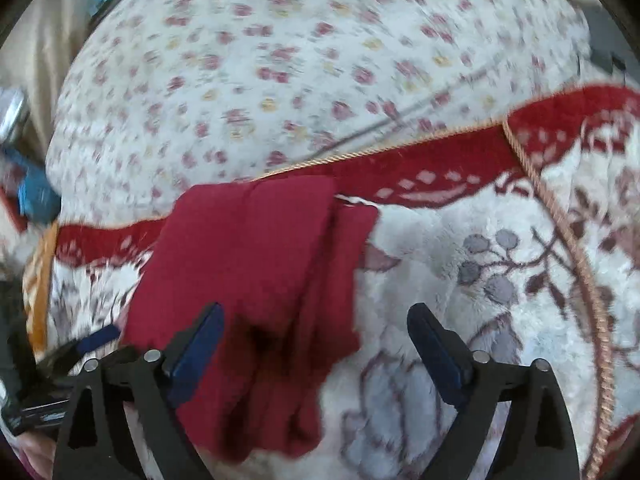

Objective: Fold small clothes

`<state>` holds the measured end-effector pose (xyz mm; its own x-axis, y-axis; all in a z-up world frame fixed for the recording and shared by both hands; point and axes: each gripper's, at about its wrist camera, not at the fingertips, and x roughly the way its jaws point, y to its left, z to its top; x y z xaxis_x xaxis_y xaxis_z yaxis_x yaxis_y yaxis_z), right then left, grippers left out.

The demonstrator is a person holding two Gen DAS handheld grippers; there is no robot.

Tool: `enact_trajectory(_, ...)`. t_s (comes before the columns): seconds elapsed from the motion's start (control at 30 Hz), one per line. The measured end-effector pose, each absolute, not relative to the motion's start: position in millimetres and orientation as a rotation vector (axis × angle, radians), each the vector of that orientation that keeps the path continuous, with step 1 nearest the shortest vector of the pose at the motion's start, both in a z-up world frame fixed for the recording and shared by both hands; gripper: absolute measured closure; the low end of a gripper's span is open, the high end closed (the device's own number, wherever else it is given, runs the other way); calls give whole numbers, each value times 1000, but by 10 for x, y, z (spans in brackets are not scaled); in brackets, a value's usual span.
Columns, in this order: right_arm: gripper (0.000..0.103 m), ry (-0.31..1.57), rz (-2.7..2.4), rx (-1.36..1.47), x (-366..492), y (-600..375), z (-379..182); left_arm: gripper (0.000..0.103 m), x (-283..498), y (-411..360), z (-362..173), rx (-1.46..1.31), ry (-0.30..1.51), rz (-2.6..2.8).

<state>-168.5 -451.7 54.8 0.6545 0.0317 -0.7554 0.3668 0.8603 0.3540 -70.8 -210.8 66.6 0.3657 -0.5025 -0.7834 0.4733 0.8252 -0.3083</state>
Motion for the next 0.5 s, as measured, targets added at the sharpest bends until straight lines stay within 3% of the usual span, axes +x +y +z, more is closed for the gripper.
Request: enact_trajectory(0.5,1,823,33,648,-1055,-4670,137,4,-126,-2230,286,-226,1168,-724)
